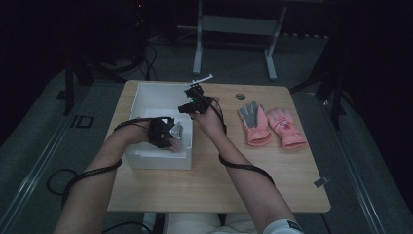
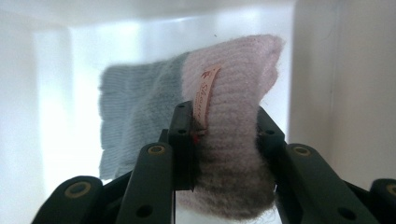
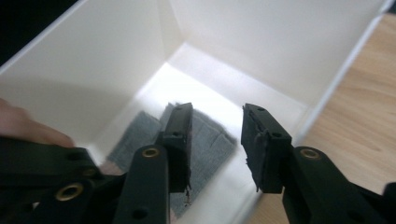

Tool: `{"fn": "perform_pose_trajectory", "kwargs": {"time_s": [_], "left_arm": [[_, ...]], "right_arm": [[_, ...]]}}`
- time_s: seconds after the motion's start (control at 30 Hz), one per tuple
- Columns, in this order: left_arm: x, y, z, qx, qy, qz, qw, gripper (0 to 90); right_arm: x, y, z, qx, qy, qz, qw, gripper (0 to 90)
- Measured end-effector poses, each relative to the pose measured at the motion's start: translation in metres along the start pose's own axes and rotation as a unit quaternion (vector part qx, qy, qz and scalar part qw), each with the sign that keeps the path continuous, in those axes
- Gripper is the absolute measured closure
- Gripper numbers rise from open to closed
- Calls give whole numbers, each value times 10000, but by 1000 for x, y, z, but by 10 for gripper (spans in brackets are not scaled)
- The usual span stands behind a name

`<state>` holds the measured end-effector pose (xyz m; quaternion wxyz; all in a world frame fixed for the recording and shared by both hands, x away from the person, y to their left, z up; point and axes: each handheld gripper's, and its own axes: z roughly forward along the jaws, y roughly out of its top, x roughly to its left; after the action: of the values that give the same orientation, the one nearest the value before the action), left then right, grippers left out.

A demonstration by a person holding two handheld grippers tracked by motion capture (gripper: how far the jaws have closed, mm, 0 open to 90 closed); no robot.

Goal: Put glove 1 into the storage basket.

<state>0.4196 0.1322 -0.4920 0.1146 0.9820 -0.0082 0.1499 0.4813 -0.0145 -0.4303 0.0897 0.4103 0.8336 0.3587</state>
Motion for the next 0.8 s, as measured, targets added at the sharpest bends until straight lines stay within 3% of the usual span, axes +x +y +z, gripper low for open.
{"fn": "perform_pose_trajectory", "kwargs": {"time_s": [0.17,0.33,0.4,0.5,0.6,0.8], "left_arm": [[0,0,6,146,-115,-150,9997,619],[1,0,0,137,-213,-614,9978,545],[0,-1,-3,142,-227,-664,9974,518],[0,-3,-7,121,-72,-818,9966,429],[1,-4,-14,35,137,-1026,9946,405],[1,-3,-28,63,96,-1212,9926,396]], "right_arm": [[-12,-2,-23,-296,76,90,9995,600],[-21,-11,-46,-525,180,79,9984,569],[-23,-18,-58,-617,192,-24,9979,541],[-27,-30,-73,-696,251,-143,9972,478],[-31,-41,-87,-813,335,-155,9960,416],[-48,-70,-112,-1008,486,-15,9937,266]]}}
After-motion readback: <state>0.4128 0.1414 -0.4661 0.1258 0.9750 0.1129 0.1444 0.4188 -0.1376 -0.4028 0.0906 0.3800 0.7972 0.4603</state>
